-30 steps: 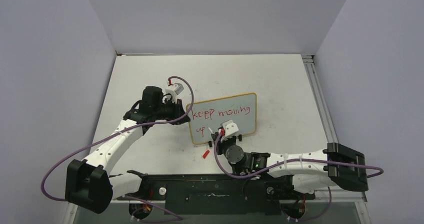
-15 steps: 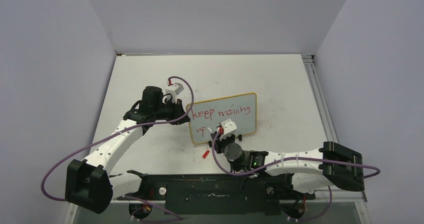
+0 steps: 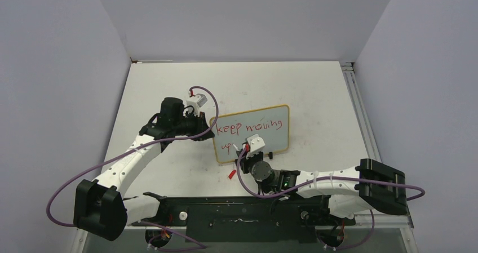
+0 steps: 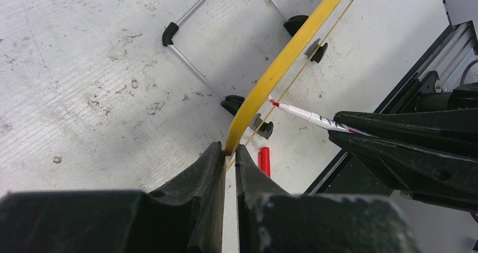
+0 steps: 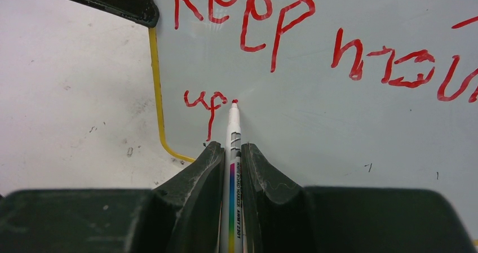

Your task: Write a sentence on the whiteboard

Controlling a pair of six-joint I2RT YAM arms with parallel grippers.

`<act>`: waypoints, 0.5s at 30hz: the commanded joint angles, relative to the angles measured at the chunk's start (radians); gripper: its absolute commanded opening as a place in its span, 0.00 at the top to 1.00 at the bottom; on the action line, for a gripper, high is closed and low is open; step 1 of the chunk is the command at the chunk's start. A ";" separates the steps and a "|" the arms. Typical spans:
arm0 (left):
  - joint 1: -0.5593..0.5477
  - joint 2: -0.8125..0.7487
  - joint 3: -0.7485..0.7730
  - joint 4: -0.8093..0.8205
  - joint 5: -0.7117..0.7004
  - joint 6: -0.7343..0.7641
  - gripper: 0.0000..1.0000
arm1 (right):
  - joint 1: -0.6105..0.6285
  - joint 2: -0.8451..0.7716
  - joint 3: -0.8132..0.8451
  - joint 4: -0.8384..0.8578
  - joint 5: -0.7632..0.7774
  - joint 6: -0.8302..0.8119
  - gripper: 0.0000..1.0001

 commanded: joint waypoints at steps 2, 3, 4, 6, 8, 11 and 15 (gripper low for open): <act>-0.005 -0.001 0.014 0.027 0.004 -0.015 1.00 | -0.009 0.013 0.017 0.046 0.015 0.005 0.95; -0.005 -0.002 0.014 0.027 0.003 -0.015 1.00 | -0.009 0.012 0.016 0.043 0.016 0.006 0.95; -0.005 -0.002 0.014 0.027 0.003 -0.015 1.00 | -0.009 0.010 0.015 0.039 0.018 0.009 0.95; -0.005 -0.001 0.014 0.028 0.005 -0.015 1.00 | -0.008 0.007 0.010 0.032 0.023 0.018 0.95; -0.005 -0.002 0.014 0.027 0.005 -0.015 1.00 | -0.006 0.005 0.002 0.023 0.030 0.032 0.95; -0.005 -0.002 0.015 0.027 0.005 -0.015 1.00 | -0.003 0.000 -0.010 0.009 0.034 0.052 0.95; -0.005 -0.001 0.015 0.027 0.007 -0.015 1.00 | 0.008 0.002 -0.023 -0.010 0.043 0.075 0.95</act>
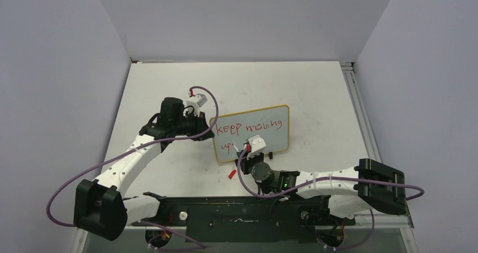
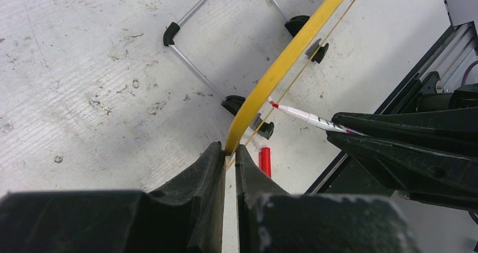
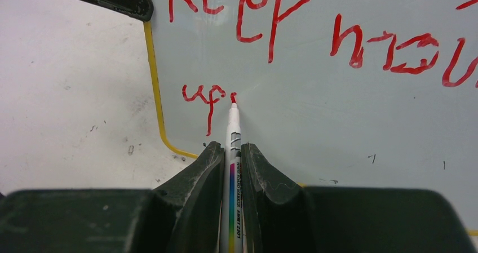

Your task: Write a sentence on the whiteboard

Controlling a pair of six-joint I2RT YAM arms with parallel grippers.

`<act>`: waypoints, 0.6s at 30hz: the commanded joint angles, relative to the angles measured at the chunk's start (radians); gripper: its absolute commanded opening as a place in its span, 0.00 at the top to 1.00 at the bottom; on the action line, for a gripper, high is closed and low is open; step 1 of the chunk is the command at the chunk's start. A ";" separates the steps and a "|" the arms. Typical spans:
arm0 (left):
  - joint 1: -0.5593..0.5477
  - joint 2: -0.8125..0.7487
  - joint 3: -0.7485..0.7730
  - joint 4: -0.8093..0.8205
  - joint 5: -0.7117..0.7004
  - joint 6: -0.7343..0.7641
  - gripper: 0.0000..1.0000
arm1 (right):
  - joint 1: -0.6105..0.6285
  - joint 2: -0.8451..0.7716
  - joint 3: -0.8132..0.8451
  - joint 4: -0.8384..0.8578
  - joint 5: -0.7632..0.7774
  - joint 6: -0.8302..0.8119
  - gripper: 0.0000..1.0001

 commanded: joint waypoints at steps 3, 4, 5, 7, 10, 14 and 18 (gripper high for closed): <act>-0.005 -0.003 0.014 0.027 0.010 -0.015 1.00 | 0.015 -0.002 -0.024 -0.016 0.040 0.056 0.95; -0.005 -0.003 0.014 0.027 0.010 -0.015 1.00 | 0.017 -0.002 -0.026 -0.016 0.041 0.060 0.95; -0.005 -0.002 0.014 0.027 0.010 -0.015 1.00 | 0.018 -0.002 -0.028 -0.017 0.043 0.063 0.95; -0.005 -0.003 0.014 0.027 0.010 -0.015 1.00 | 0.022 -0.001 -0.028 -0.020 0.047 0.065 0.95; -0.006 -0.002 0.014 0.027 0.012 -0.015 1.00 | 0.021 -0.001 -0.025 -0.021 0.051 0.063 0.95; -0.005 -0.004 0.014 0.027 0.011 -0.015 1.00 | 0.022 -0.004 -0.018 -0.016 0.058 0.047 0.95; -0.005 -0.003 0.014 0.027 0.010 -0.015 1.00 | 0.018 -0.010 -0.004 -0.007 0.069 0.021 0.95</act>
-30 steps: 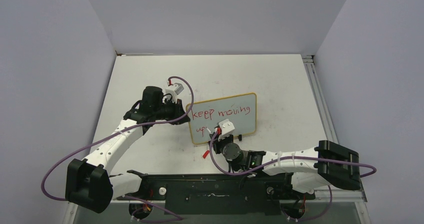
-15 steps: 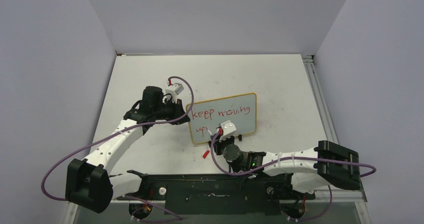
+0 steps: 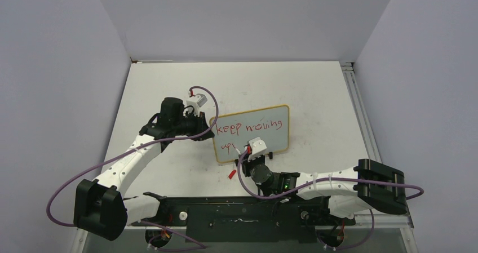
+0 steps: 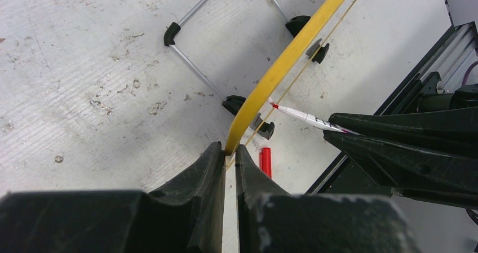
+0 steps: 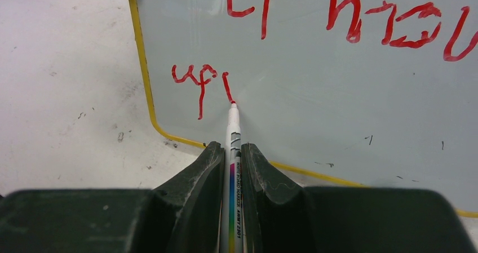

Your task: Write a sentence on the whiteboard

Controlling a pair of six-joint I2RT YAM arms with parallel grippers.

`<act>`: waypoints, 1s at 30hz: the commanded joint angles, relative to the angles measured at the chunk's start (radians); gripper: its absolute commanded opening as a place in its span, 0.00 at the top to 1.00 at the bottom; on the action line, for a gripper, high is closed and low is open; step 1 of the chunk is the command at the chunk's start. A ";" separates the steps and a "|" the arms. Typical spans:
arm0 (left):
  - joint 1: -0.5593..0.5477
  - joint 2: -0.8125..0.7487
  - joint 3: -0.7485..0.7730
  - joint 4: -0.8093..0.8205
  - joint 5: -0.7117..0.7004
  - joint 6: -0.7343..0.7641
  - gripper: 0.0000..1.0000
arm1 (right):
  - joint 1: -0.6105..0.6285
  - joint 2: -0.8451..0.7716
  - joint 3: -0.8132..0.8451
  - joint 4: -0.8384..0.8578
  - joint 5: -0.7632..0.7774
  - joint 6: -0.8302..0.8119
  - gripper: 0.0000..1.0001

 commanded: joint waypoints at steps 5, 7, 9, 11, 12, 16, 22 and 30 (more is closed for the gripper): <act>-0.005 -0.002 0.014 0.027 0.012 -0.015 1.00 | -0.008 -0.016 0.032 0.053 0.047 -0.050 0.95; -0.005 -0.002 0.014 0.027 0.012 -0.015 1.00 | -0.012 -0.018 0.036 0.060 0.045 -0.060 0.95; -0.005 -0.002 0.014 0.026 0.012 -0.015 1.00 | -0.015 -0.019 0.041 0.065 0.044 -0.069 0.95; -0.005 -0.003 0.014 0.027 0.013 -0.015 1.00 | -0.018 -0.021 0.044 0.068 0.042 -0.077 0.95; -0.005 -0.002 0.014 0.026 0.013 -0.015 1.00 | -0.020 -0.021 0.046 0.071 0.041 -0.081 0.95; -0.005 -0.002 0.014 0.026 0.012 -0.015 1.00 | -0.025 -0.021 0.052 0.077 0.042 -0.091 0.95; -0.005 -0.002 0.014 0.027 0.011 -0.015 1.00 | -0.029 -0.025 0.052 0.084 0.045 -0.097 0.95; -0.005 -0.002 0.014 0.027 0.010 -0.015 1.00 | -0.029 -0.036 0.048 0.093 0.054 -0.104 0.95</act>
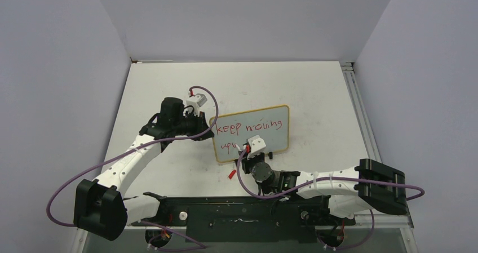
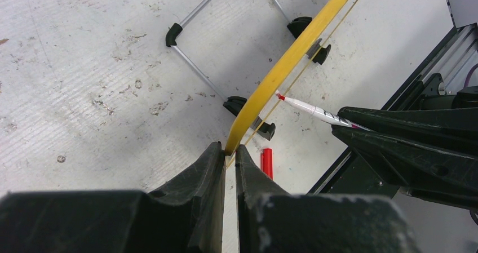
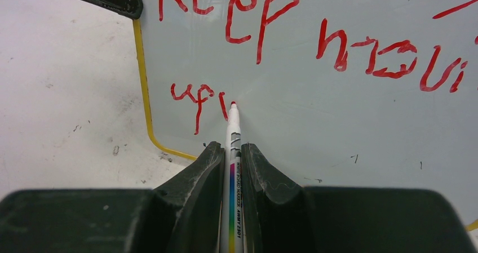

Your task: Write a sentence on the whiteboard

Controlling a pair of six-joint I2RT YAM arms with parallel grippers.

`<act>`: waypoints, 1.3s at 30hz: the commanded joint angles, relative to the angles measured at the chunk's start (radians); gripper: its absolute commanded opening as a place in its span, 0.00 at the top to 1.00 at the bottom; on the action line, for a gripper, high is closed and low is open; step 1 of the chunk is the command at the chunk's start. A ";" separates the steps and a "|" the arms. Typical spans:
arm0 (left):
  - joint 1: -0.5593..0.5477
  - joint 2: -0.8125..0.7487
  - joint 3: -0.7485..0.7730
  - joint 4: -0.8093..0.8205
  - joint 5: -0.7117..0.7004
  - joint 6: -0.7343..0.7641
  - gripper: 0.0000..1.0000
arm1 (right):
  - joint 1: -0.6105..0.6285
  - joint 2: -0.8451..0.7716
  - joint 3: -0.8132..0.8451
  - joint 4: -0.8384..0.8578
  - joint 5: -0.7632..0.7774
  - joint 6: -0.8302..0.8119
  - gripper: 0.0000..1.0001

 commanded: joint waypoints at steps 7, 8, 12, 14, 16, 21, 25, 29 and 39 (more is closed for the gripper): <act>-0.006 -0.002 0.014 0.026 0.017 -0.015 1.00 | -0.017 -0.026 0.037 0.053 0.048 -0.021 0.95; -0.005 -0.001 0.014 0.026 0.017 -0.015 1.00 | -0.018 -0.024 0.037 0.050 0.047 -0.019 0.95; -0.005 -0.002 0.014 0.026 0.017 -0.015 1.00 | -0.018 -0.020 0.033 0.038 0.041 -0.005 0.95; -0.005 -0.002 0.014 0.025 0.017 -0.015 1.00 | -0.017 -0.020 0.028 0.030 0.040 0.006 0.95; -0.005 -0.003 0.015 0.026 0.018 -0.015 1.00 | -0.017 -0.022 0.019 0.022 0.039 0.018 0.95; -0.005 -0.002 0.014 0.026 0.019 -0.015 1.00 | -0.011 -0.029 -0.002 0.000 0.039 0.056 0.95; -0.005 -0.002 0.014 0.027 0.019 -0.015 1.00 | 0.000 -0.030 -0.016 -0.017 0.049 0.078 0.95; -0.005 -0.002 0.015 0.026 0.018 -0.015 1.00 | 0.004 -0.030 -0.022 -0.026 0.056 0.093 0.95; -0.005 -0.005 0.014 0.026 0.016 -0.015 1.00 | 0.012 -0.020 -0.024 -0.036 0.062 0.110 0.95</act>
